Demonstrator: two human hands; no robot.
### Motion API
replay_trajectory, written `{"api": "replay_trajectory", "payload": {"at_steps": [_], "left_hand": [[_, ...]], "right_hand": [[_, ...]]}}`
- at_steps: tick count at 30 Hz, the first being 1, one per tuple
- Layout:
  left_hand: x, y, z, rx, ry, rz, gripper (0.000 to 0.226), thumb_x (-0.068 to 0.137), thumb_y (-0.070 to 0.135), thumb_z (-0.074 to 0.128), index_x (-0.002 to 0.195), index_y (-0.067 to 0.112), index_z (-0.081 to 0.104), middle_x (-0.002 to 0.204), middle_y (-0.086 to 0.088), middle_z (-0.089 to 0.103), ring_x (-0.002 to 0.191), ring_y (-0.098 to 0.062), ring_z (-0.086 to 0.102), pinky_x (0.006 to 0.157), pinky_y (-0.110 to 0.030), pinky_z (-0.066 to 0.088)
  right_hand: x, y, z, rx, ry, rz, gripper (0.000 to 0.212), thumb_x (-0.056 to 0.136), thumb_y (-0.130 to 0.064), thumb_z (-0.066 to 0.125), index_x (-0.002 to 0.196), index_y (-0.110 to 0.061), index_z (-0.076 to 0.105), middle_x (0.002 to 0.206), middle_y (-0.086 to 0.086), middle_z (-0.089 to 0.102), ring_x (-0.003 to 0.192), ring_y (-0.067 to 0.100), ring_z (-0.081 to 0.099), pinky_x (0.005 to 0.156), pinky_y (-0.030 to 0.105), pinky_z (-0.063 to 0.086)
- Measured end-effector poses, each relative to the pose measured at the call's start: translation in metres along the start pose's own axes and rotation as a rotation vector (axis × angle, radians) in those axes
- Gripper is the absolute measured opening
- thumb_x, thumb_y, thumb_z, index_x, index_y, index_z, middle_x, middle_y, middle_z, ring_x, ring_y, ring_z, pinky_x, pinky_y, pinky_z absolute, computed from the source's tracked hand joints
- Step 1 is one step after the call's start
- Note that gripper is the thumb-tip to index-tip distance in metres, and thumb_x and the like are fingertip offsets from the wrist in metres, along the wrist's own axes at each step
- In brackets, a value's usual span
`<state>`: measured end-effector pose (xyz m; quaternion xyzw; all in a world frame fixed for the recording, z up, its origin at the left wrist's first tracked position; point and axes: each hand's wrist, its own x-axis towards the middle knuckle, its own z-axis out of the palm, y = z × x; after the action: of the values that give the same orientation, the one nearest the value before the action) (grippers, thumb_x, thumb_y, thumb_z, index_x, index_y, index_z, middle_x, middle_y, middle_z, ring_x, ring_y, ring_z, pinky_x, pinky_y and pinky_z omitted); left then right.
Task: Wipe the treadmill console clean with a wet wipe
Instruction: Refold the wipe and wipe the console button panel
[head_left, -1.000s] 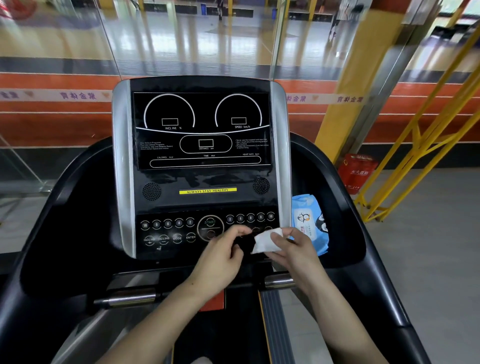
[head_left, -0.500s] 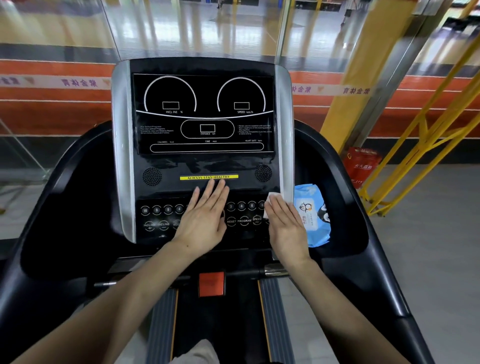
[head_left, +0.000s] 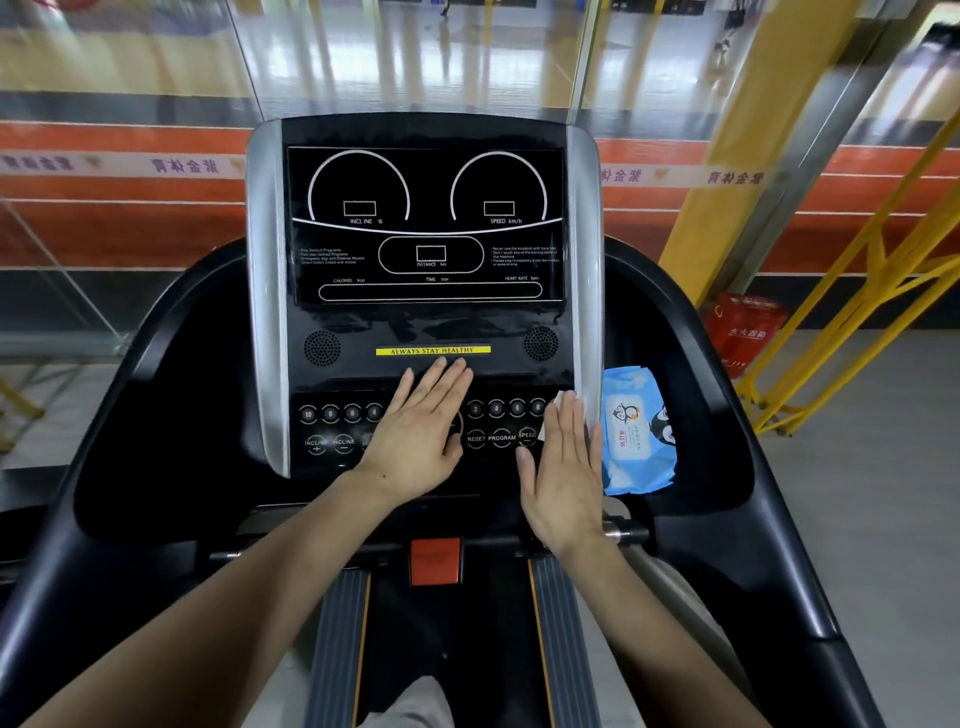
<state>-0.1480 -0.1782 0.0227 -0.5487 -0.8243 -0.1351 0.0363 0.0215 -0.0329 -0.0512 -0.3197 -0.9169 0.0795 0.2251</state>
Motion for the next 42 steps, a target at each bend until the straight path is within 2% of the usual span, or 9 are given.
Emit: {"api": "replay_trajectory", "payload": {"at_steps": [3,6,9,13,16,20,31,37,42], "left_hand": [[0.0,-0.001,0.0,0.008,-0.003,0.003,0.084,0.1,0.026,0.052,0.166,0.019,0.002,0.174,0.007,-0.004,0.158,-0.009,-0.016,0.129,-0.041,-0.013],[0.001,-0.001,0.0,0.004,0.0,0.005,0.084,0.1,0.026,0.053,0.166,0.02,0.003,0.174,0.006,-0.002,0.159,-0.009,-0.015,0.129,-0.04,-0.012],[0.002,0.0,0.0,0.007,-0.005,0.001,0.084,0.1,0.028,0.053,0.166,0.02,0.003,0.174,0.006,-0.001,0.159,-0.009,-0.014,0.129,-0.04,-0.012],[0.002,-0.001,-0.001,0.01,-0.017,0.003,0.084,0.1,0.029,0.053,0.166,0.021,0.001,0.174,0.007,-0.002,0.159,-0.009,-0.014,0.129,-0.041,-0.011],[0.002,-0.003,-0.001,0.01,-0.019,0.016,0.084,0.101,0.028,0.052,0.166,0.021,0.0,0.174,0.007,-0.003,0.159,-0.009,-0.015,0.129,-0.042,-0.011],[0.0,-0.005,-0.002,0.0,-0.033,0.03,0.084,0.101,0.026,0.052,0.166,0.021,-0.001,0.174,0.007,-0.006,0.158,-0.009,-0.018,0.129,-0.043,-0.011],[0.0,-0.004,0.001,0.007,-0.032,0.018,0.083,0.102,0.02,0.048,0.165,0.022,-0.007,0.172,0.01,-0.015,0.155,-0.008,-0.026,0.127,-0.04,-0.017],[0.001,-0.003,0.001,-0.011,-0.02,0.021,0.08,0.104,0.02,0.047,0.166,0.021,-0.004,0.173,0.01,-0.013,0.156,-0.009,-0.024,0.127,-0.04,-0.018],[0.0,-0.003,0.003,0.013,0.0,0.03,0.081,0.102,0.017,0.047,0.166,0.021,-0.003,0.173,0.009,-0.013,0.157,-0.01,-0.023,0.127,-0.039,-0.017]], "right_hand": [[0.001,0.006,-0.002,-0.042,0.031,-0.05,0.067,0.111,-0.04,0.034,0.166,-0.005,0.022,0.177,0.013,0.011,0.165,0.025,0.004,0.133,0.051,0.007],[-0.004,0.007,-0.006,-0.143,0.064,0.004,0.064,0.106,-0.042,0.043,0.161,-0.009,0.037,0.163,0.016,0.038,0.152,0.033,0.034,0.123,0.056,0.026],[-0.006,0.001,-0.007,-0.184,0.061,0.028,0.066,0.105,-0.045,0.044,0.161,-0.009,0.036,0.159,0.016,0.044,0.145,0.034,0.041,0.117,0.056,0.033],[-0.008,-0.002,-0.004,-0.176,0.028,0.007,0.07,0.108,-0.044,0.039,0.166,-0.008,0.024,0.174,0.011,0.023,0.162,0.026,0.02,0.132,0.056,0.004],[-0.008,0.002,0.0,-0.13,-0.022,0.002,0.069,0.11,-0.045,0.033,0.167,-0.01,0.019,0.178,0.007,0.007,0.165,0.019,0.001,0.132,0.054,-0.001],[-0.005,0.011,-0.003,-0.059,-0.043,-0.023,0.068,0.11,-0.047,0.027,0.168,-0.013,0.015,0.178,0.003,0.001,0.164,0.012,-0.007,0.132,0.048,-0.01],[0.003,0.025,0.0,-0.063,0.017,-0.057,0.068,0.11,-0.045,0.026,0.169,-0.016,0.011,0.178,0.002,0.004,0.164,0.013,-0.002,0.133,0.047,-0.006],[0.004,0.002,0.009,0.023,0.031,0.039,0.067,0.111,-0.044,0.025,0.169,-0.015,0.008,0.179,0.002,0.002,0.164,0.015,-0.004,0.133,0.051,-0.004],[0.006,-0.027,0.014,0.033,-0.026,-0.055,0.067,0.111,-0.042,0.024,0.169,-0.018,0.003,0.178,-0.001,-0.005,0.164,0.012,-0.01,0.133,0.051,-0.002]]}}
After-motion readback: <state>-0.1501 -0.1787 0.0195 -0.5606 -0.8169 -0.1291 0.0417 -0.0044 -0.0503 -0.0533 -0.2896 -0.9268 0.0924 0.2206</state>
